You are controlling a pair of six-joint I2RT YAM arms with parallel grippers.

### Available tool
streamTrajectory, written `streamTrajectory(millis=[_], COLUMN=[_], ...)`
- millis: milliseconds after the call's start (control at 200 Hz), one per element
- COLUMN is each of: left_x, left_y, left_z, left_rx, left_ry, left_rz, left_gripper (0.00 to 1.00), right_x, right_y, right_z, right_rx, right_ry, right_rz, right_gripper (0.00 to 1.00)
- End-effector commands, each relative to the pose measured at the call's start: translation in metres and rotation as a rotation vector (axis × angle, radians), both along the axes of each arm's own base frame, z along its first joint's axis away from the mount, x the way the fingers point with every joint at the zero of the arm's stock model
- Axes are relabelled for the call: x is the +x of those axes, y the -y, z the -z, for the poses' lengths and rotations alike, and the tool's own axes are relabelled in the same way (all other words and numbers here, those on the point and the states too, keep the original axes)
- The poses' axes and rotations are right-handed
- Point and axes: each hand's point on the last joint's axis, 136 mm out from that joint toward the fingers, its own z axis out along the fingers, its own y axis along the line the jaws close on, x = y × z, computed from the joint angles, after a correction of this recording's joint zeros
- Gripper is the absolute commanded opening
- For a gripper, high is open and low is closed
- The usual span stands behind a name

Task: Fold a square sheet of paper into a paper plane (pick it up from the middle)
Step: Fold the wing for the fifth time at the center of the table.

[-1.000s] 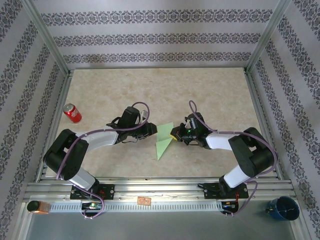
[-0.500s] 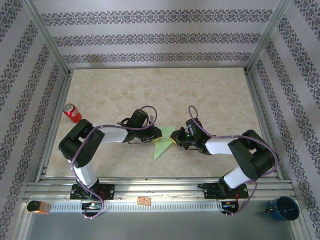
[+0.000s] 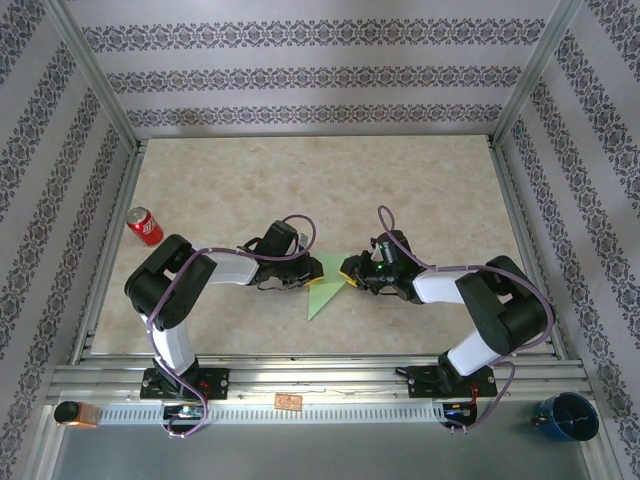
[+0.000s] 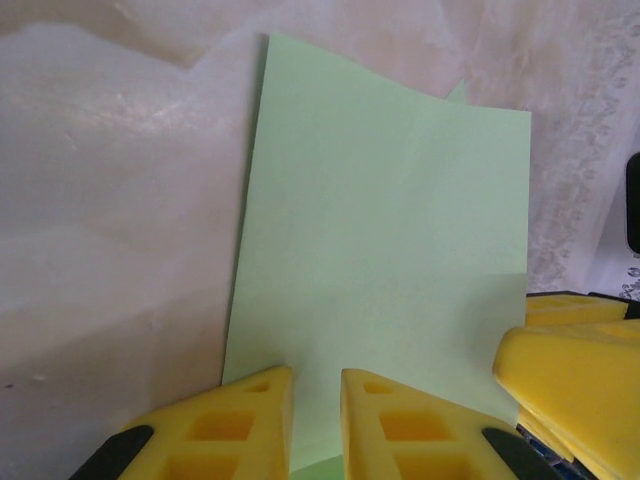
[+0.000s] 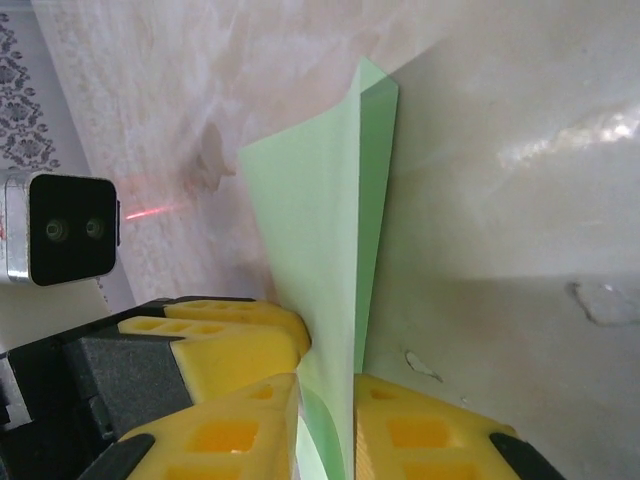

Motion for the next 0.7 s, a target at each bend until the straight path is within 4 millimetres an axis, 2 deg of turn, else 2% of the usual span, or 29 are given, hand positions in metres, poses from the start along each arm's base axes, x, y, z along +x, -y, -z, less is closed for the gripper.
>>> streamTrajectory(millis=[0, 195, 240, 410, 520, 694], left_x=[-0.005, -0.004, -0.002, 0.003, -0.012, -0.046], left_y=[-0.001, -0.001, -0.002, -0.015, -0.014, -0.006], left_z=[0.004, -0.006, -0.016, -0.063, -0.075, -0.067], left_rx=[0.019, 0.017, 0.012, 0.067, 0.207, 0.428], left_ry=[0.006, 0.031, 0.063, 0.256, 0.413, 0.583], left_rz=[0.017, 0.02, 0.006, 0.02, 0.142, 0.308], left_gripper=[0.2, 0.2, 0.21, 0.33, 0.34, 0.37], right_x=[0.001, 0.003, 0.003, 0.001, 0.001, 0.004], right_y=[-0.008, -0.01, -0.008, -0.003, -0.002, -0.005], right_z=[-0.004, -0.002, -0.002, -0.008, -0.013, -0.013], right_rx=[0.031, 0.034, 0.03, 0.034, 0.027, 0.04], right_ry=[0.012, 0.009, 0.009, -0.003, 0.005, -0.01], right_rz=[-0.081, -0.092, -0.083, -0.031, -0.004, 0.012], right_gripper=[0.2, 0.12, 0.09, 0.06, 0.06, 0.05])
